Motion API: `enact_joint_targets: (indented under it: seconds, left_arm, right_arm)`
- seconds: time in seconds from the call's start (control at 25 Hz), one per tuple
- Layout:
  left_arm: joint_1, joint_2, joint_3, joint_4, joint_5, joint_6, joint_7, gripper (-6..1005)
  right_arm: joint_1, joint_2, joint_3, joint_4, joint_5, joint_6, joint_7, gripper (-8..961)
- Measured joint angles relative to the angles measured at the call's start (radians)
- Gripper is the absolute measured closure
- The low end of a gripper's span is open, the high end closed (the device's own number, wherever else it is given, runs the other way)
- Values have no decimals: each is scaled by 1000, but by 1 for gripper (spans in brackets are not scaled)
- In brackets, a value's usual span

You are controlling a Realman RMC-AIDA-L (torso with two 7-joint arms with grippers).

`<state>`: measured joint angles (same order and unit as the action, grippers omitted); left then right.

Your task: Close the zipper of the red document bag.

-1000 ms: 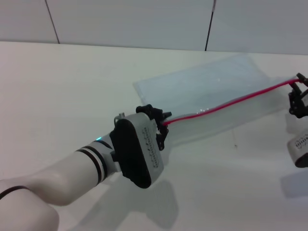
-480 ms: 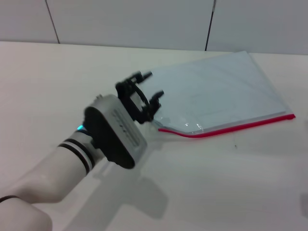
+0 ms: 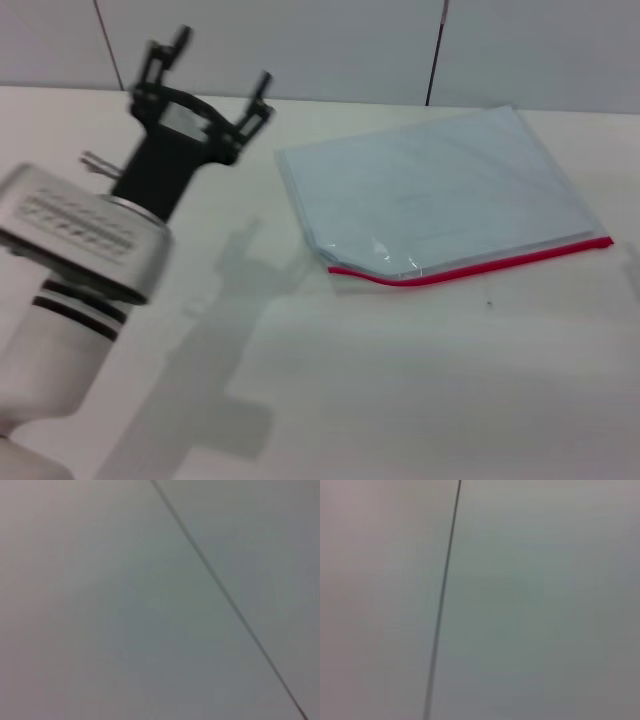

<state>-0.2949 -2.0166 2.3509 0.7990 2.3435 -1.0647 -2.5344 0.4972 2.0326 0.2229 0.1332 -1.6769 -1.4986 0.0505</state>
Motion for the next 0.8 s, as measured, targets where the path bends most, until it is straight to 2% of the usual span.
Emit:
enact_joint_targets:
  seconds: [0.08, 0.2, 0.4, 0.8]
  left_arm:
    - [-12, -3, -8, -54, -3, -74, -103, 239]
    - [-33, -7, -15, -140, -13, -166, -242, 108]
    - [-55, -8, -15, -223, -45, -237, -374, 107]
    - [-79, -10, -8, -249, -58, -234, -389, 112]
  right_arm:
    - [11, 0, -28, -18, -5, 2, 75, 256]
    - [15, 1, -40, -21, -6, 1, 81, 256]
    - [15, 3, -35, -14, 0, 4, 73, 256]
    - [17, 5, -30, -11, 3, 13, 65, 256]
